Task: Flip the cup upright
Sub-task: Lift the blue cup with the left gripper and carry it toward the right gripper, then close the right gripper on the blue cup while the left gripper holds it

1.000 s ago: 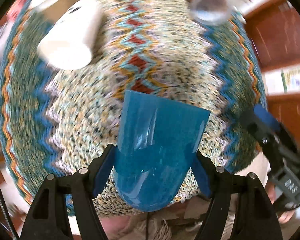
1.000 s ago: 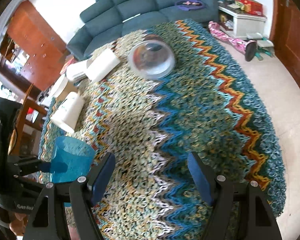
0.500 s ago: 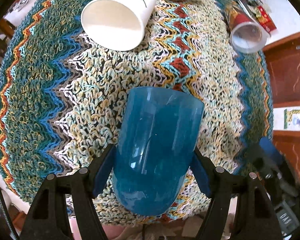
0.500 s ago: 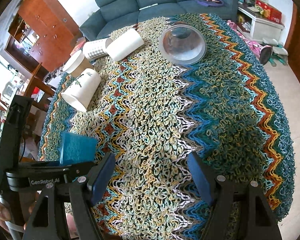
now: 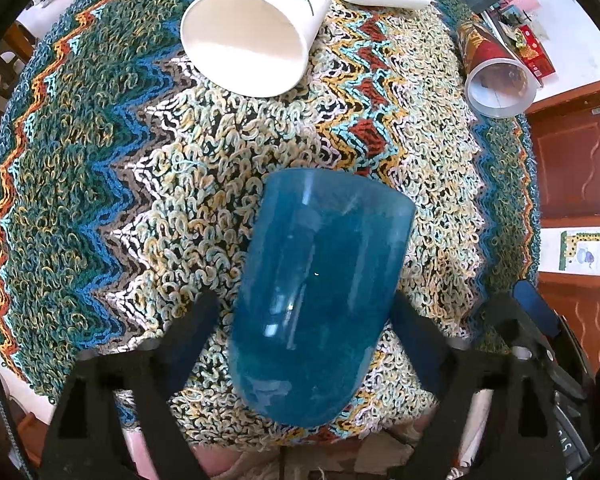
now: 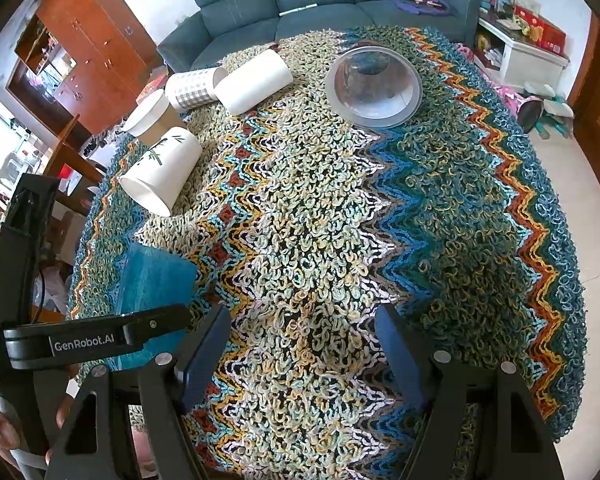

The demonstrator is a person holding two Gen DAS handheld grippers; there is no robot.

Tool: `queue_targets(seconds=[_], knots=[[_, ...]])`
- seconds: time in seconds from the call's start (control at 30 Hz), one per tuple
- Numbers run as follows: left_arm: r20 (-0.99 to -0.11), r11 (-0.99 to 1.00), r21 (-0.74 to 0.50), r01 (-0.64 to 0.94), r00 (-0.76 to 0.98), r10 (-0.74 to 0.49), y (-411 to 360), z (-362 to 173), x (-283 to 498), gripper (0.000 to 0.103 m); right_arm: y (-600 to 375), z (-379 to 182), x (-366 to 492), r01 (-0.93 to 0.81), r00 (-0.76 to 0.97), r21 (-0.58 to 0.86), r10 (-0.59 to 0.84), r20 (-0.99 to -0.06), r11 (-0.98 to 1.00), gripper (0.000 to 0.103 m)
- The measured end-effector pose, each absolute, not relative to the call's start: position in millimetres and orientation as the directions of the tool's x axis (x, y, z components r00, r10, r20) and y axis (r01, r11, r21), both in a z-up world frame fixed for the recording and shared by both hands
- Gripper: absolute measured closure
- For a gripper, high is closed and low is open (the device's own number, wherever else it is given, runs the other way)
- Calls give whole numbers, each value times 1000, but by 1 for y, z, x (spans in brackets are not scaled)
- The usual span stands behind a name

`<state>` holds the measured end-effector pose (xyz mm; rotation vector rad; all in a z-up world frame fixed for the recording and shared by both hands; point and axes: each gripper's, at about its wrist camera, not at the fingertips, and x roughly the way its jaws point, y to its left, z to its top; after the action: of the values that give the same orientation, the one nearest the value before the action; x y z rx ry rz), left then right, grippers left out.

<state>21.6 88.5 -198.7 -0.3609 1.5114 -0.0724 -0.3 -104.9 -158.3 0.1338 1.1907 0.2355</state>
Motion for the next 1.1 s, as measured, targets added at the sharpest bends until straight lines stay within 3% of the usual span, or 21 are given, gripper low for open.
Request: queue_targets(seconds=[0.7, 1.1], knots=[[-965, 968, -228, -100, 157, -211, 98, -158, -4, 9, -95, -143, -8, -144, 378, 223, 262, -888, 964, 28], [-968, 980, -160, -118, 215, -132, 114, -147, -20, 9, -87, -147, -9, -121, 317, 354, 374, -871, 927, 28]])
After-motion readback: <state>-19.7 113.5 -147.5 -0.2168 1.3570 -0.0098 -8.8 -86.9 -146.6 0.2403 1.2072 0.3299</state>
